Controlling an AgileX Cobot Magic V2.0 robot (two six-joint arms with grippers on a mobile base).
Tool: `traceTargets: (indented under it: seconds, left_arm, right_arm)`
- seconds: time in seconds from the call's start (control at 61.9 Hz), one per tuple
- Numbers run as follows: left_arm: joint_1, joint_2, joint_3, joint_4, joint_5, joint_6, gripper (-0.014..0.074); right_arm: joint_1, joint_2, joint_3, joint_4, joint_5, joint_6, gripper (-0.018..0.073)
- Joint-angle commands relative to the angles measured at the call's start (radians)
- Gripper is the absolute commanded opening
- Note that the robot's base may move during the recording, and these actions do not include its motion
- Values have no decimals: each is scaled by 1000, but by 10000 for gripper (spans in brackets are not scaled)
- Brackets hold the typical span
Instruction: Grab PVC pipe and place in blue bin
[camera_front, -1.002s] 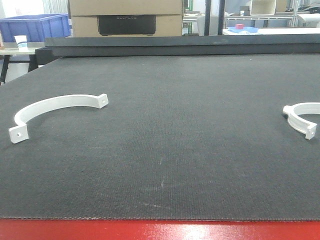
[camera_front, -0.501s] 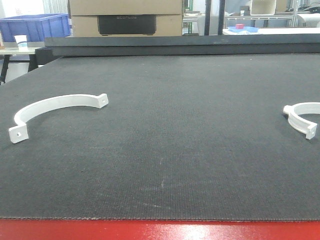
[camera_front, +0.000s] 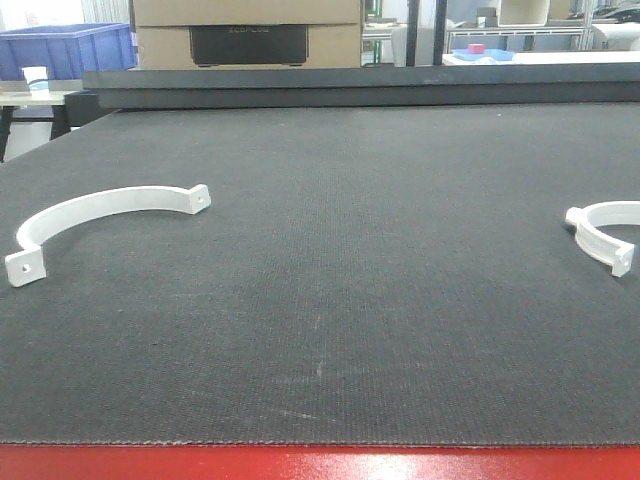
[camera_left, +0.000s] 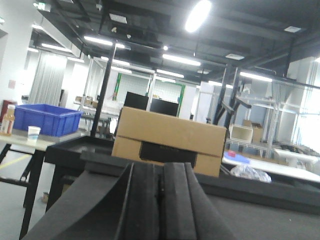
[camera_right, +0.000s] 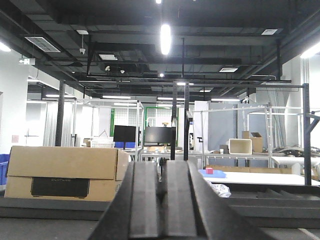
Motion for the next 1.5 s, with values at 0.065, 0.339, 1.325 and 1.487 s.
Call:
traceTargets:
  seconds: [0.065, 0.339, 1.325, 1.487]
  left_arm:
    - [2, 103, -149, 2, 137, 8, -111]
    - [2, 315, -399, 36, 444, 8, -111]
    - [2, 1046, -741, 43, 853, 8, -111]
    - [2, 1048, -741, 34, 824, 8, -111]
  right_arm:
    - [-2, 116, -112, 8, 92, -8, -167]
    - [-2, 319, -327, 36, 445, -4, -167]
    - [-2, 986, -474, 69, 1006, -4, -167]
    - [-2, 990, -474, 83, 981, -4, -167]
